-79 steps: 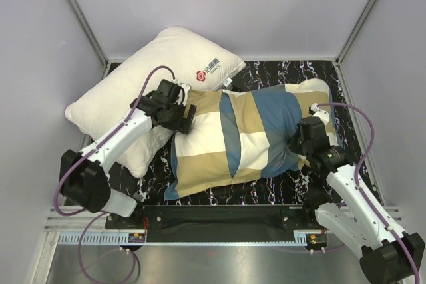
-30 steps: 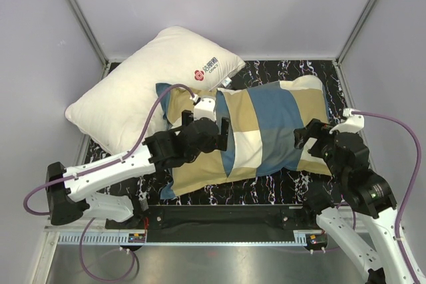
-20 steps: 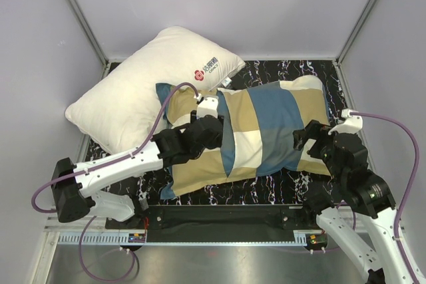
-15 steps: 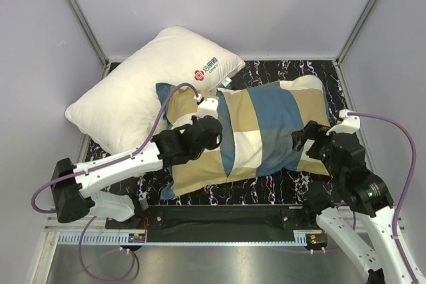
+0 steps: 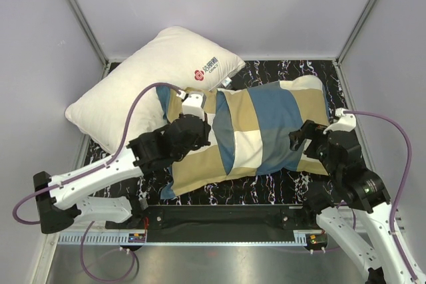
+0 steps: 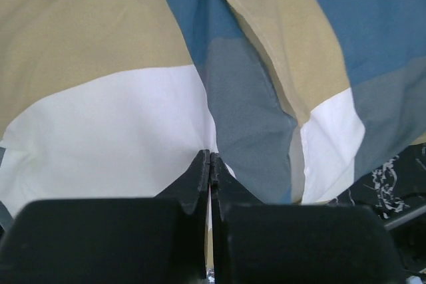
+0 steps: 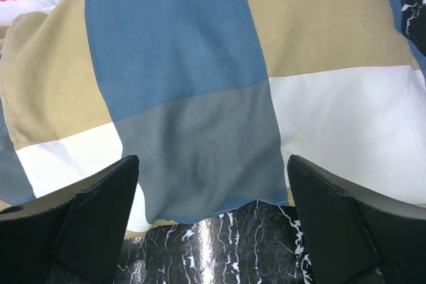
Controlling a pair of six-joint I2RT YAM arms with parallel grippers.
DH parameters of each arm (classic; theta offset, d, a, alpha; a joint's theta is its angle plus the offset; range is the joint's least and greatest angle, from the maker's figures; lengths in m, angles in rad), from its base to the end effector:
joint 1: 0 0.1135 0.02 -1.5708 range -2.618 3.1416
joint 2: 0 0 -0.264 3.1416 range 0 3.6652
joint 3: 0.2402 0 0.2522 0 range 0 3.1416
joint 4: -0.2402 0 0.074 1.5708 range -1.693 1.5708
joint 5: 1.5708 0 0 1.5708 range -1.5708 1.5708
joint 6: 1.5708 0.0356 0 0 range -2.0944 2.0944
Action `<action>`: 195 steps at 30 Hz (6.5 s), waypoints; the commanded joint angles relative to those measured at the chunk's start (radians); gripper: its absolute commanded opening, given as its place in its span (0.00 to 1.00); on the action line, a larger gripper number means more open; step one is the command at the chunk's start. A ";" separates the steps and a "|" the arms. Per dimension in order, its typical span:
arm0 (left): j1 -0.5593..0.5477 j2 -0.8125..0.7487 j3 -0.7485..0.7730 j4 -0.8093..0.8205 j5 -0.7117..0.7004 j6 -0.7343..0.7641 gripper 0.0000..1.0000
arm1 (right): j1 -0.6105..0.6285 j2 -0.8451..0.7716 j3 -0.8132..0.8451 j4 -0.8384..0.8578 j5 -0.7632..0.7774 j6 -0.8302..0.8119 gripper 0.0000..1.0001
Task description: Remove the pillowcase from the pillow
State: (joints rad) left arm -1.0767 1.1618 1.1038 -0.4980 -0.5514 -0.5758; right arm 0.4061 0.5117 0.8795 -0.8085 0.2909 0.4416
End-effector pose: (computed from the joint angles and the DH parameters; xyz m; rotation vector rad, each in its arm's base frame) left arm 0.1358 -0.2127 0.3464 0.1949 2.0571 -0.4432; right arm 0.0909 0.0280 0.3407 0.2204 1.9885 0.2535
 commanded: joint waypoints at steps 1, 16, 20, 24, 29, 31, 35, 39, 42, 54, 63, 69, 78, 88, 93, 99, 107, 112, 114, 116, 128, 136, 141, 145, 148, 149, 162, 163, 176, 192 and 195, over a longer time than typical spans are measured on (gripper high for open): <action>0.001 -0.079 -0.002 0.067 0.016 0.010 0.00 | 0.008 0.025 -0.004 0.066 -0.055 -0.014 1.00; 0.001 -0.117 -0.056 0.055 0.028 -0.012 0.00 | 0.163 0.296 0.048 0.348 -0.185 0.028 0.92; 0.003 -0.105 -0.059 0.084 0.062 -0.018 0.02 | 0.273 0.379 0.067 0.416 -0.156 0.039 0.92; 0.001 -0.076 -0.036 0.087 0.088 -0.019 0.57 | 0.335 0.462 0.081 0.485 -0.131 0.042 0.93; 0.001 -0.044 -0.027 0.099 0.094 -0.013 0.96 | 0.379 0.527 0.079 0.520 -0.085 0.045 0.93; 0.001 -0.016 -0.024 0.090 0.088 -0.004 0.99 | 0.381 0.551 0.073 0.525 -0.073 0.049 0.93; 0.003 0.021 -0.018 0.070 0.062 -0.006 0.98 | 0.384 0.564 0.047 0.543 -0.076 0.065 0.93; 0.001 0.026 -0.039 0.114 0.065 0.008 0.84 | 0.384 0.548 0.024 0.539 -0.067 0.078 0.93; 0.003 0.047 -0.024 0.101 0.048 0.022 0.65 | 0.384 0.536 0.013 0.519 -0.053 0.085 0.93; 0.003 -0.017 -0.051 0.087 0.008 0.017 0.00 | 0.385 0.519 -0.030 0.486 -0.013 0.108 0.93; 0.004 -0.192 -0.096 0.047 -0.039 0.001 0.00 | 0.382 0.547 -0.048 0.465 0.031 0.121 0.67; 0.006 -0.194 -0.108 0.021 -0.051 0.002 0.00 | 0.384 0.568 -0.017 0.456 0.060 0.118 0.03; 0.098 -0.285 -0.067 -0.051 -0.110 0.062 0.00 | 0.353 0.400 0.119 0.149 0.402 0.043 0.00; 0.327 -0.476 -0.298 -0.059 0.039 -0.009 0.00 | 0.060 0.251 -0.051 0.098 0.258 0.061 0.00; 0.327 -0.472 -0.305 -0.050 0.079 -0.013 0.00 | 0.060 0.255 -0.070 0.141 0.206 0.069 0.00; 0.255 -0.358 -0.248 0.033 0.186 -0.030 0.00 | 0.060 0.284 -0.076 0.192 0.136 0.063 0.00; -0.075 -0.154 -0.059 0.120 0.156 -0.096 0.78 | 0.060 0.338 -0.125 0.298 0.045 0.092 0.00; -0.123 -0.082 -0.030 0.185 0.225 -0.147 0.99 | 0.060 0.352 -0.134 0.310 0.034 0.092 0.00; -0.129 -0.034 -0.025 0.188 0.241 -0.159 0.99 | 0.060 0.343 -0.142 0.319 0.034 0.092 0.00; -0.134 0.013 -0.018 0.205 0.281 -0.164 0.99 | 0.060 0.335 -0.151 0.328 0.033 0.091 0.00; -0.140 0.181 0.064 0.190 0.280 -0.122 0.04 | 0.059 0.309 -0.165 0.321 0.034 0.086 0.00; -0.117 -0.014 0.103 0.072 0.115 -0.029 0.00 | 0.060 0.307 -0.125 0.243 0.164 0.059 0.00; -0.080 -0.195 0.030 0.027 0.004 -0.016 0.00 | 0.059 0.288 -0.099 0.170 0.255 0.055 0.00; -0.037 -0.301 -0.070 -0.002 0.001 -0.056 0.00 | 0.059 0.287 -0.112 0.180 0.251 0.065 0.00; -0.029 -0.310 -0.165 0.009 0.018 -0.091 0.00 | 0.057 0.315 -0.126 0.196 0.214 0.081 0.00; -0.029 -0.298 -0.186 0.028 0.021 -0.096 0.00 | 0.059 0.320 -0.129 0.204 0.205 0.083 0.00; -0.026 -0.203 -0.369 0.165 0.097 -0.147 0.00 | 0.059 0.263 -0.071 0.184 0.061 0.065 0.46; -0.028 -0.202 -0.366 0.170 0.108 -0.145 0.00 | 0.059 0.249 -0.015 0.172 0.025 0.049 0.66; -0.026 -0.152 -0.354 0.217 0.123 -0.134 0.00 | 0.334 0.342 0.214 0.265 -0.058 -0.017 1.00; -0.015 -0.201 -0.334 0.150 0.107 -0.119 0.00 | 0.700 0.455 0.076 0.341 0.252 0.138 1.00; -0.012 -0.220 -0.343 0.145 0.110 -0.118 0.00 | 0.700 0.445 0.053 0.286 0.264 0.157 1.00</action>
State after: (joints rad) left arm -1.1023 0.9672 0.7532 -0.3504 -0.4248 -0.7078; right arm 1.1034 0.9833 0.9386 -0.5217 0.4816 0.5537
